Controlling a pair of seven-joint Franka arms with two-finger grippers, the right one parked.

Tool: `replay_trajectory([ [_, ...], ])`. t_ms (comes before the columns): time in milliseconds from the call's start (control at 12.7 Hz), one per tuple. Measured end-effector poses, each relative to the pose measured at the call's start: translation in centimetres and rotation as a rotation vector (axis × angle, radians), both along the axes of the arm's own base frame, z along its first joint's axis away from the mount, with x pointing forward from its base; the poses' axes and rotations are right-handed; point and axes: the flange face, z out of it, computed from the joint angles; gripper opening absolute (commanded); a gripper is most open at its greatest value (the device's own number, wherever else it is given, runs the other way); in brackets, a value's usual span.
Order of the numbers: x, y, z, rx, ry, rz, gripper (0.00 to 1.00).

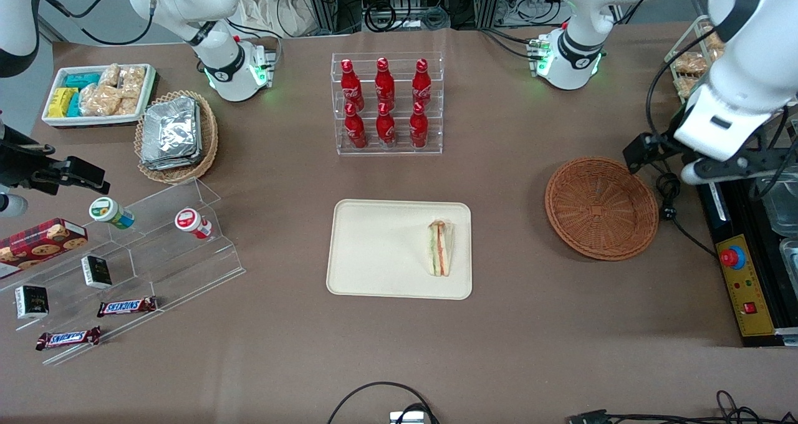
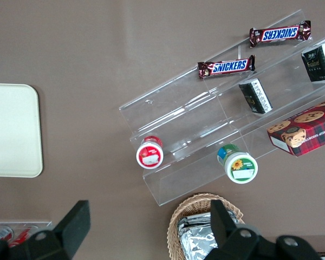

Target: Place sandwich from basket to tray

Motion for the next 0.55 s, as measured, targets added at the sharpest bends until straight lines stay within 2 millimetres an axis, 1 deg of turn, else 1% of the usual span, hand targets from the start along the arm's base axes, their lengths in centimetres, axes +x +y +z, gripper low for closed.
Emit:
replay_trajectory([
  [236,-1.3,1.5,1.5,-0.028,0.005,-0.058,1.0],
  [550,-2.7,2.6,3.2,-0.025,0.002,-0.065,1.0],
])
